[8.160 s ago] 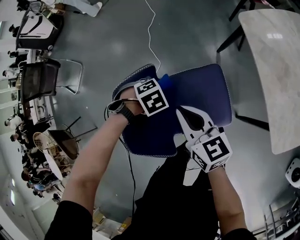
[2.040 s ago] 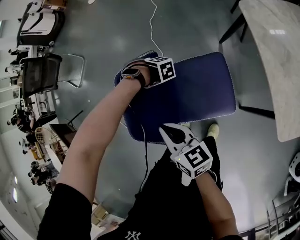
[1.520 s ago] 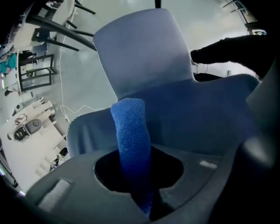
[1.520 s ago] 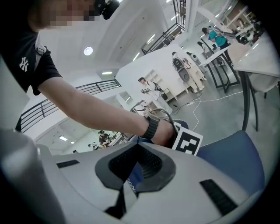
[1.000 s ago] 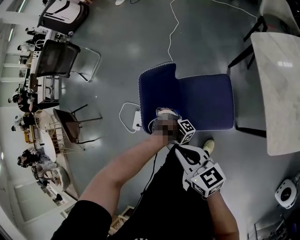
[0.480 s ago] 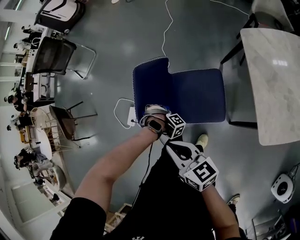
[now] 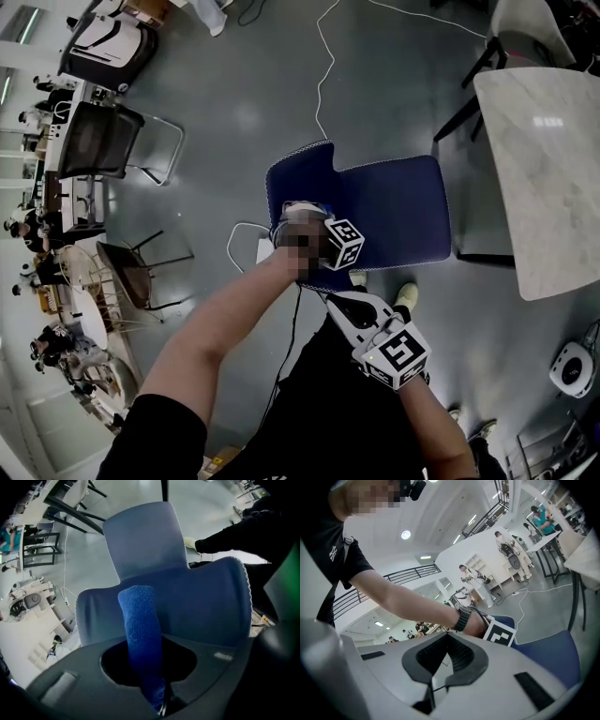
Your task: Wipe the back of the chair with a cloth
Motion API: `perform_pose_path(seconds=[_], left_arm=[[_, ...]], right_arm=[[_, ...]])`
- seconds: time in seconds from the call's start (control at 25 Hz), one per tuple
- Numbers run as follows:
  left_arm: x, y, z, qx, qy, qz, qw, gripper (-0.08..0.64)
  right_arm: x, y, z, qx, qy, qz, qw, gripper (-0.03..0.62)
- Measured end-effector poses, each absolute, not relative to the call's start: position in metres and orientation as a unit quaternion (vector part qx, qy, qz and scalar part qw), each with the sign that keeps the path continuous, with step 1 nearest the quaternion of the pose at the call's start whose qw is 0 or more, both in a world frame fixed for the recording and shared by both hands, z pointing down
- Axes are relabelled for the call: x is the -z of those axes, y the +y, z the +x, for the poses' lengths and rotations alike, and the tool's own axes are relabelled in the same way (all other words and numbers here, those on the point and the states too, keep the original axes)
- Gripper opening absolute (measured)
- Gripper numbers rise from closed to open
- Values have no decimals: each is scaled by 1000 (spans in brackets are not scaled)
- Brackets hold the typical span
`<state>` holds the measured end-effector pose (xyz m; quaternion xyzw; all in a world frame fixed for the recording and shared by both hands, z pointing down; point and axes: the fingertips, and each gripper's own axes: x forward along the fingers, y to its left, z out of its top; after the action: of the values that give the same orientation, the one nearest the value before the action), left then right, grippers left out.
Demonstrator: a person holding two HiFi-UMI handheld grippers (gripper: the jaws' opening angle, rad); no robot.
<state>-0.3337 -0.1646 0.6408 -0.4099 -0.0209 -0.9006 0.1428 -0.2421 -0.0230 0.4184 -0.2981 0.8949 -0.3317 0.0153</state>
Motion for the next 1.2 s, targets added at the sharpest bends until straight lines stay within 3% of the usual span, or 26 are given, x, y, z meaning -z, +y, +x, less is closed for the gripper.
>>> perform_pose_path(seconds=[0.36, 0.68, 0.88, 1.04, 1.2], left_arm=[[-632, -273, -333, 893, 3, -418, 165, 78], [-634, -305, -319, 869, 37, -463, 169, 83], [-618, -298, -303, 814, 104, -565, 82, 81], [-575, -286, -267, 707, 181, -683, -22, 80], [-521, -269, -246, 606, 238, -755, -81, 80]], right_arm=[[-411, -76, -254, 320, 884, -340, 24, 12], [-409, -86, -246, 309, 880, -360, 11, 12], [-400, -77, -228, 301, 881, -365, -3, 12], [-393, -77, -199, 285, 881, -376, -23, 12], [-375, -81, -178, 266, 886, -378, -35, 12]])
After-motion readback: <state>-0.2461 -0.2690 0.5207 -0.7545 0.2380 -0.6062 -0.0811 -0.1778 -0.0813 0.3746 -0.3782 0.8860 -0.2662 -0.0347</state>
